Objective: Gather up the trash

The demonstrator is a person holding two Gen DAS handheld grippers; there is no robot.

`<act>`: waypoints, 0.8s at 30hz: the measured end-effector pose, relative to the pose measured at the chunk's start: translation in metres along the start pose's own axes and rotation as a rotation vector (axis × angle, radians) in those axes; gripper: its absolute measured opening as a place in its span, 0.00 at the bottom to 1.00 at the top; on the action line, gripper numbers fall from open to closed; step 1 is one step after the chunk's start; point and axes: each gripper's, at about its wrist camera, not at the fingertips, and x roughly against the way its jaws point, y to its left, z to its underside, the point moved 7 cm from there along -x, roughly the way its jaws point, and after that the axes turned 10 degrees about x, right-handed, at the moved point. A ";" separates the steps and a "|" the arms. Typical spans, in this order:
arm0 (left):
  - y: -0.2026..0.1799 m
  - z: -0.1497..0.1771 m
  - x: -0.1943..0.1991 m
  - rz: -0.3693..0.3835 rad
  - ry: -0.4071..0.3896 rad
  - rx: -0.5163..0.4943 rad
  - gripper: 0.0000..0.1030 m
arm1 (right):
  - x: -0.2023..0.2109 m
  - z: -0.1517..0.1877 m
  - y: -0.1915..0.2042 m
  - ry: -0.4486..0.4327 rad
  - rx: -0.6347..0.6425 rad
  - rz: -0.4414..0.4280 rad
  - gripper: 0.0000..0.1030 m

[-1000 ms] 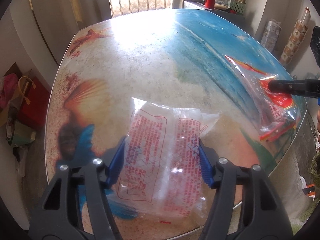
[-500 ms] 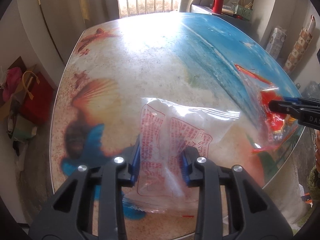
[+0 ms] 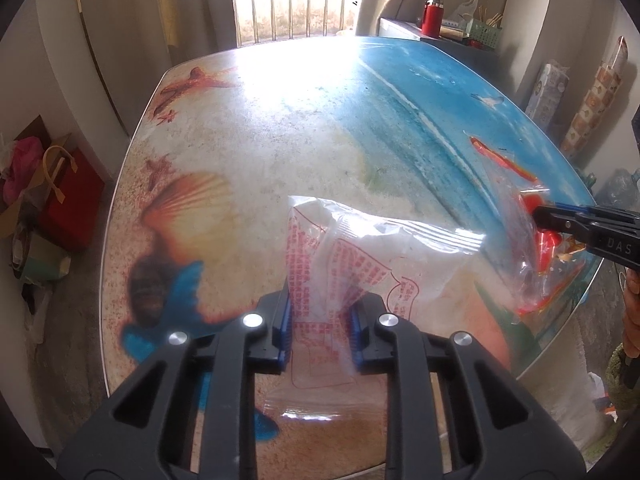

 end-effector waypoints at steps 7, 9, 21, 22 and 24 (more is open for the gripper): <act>-0.002 -0.004 0.013 -0.013 -0.029 -0.011 0.20 | 0.009 -0.003 0.000 -0.027 -0.002 -0.004 0.13; -0.002 -0.005 0.016 -0.015 -0.035 -0.015 0.20 | 0.011 -0.004 0.000 -0.034 -0.003 -0.006 0.13; -0.007 -0.012 0.028 -0.024 -0.066 -0.029 0.20 | 0.025 -0.007 -0.003 -0.062 -0.017 -0.016 0.13; -0.007 -0.012 0.028 -0.024 -0.068 -0.029 0.20 | 0.026 -0.007 -0.004 -0.064 -0.018 -0.016 0.13; -0.007 -0.012 0.027 -0.021 -0.068 -0.027 0.20 | 0.028 -0.007 -0.006 -0.068 -0.021 -0.016 0.13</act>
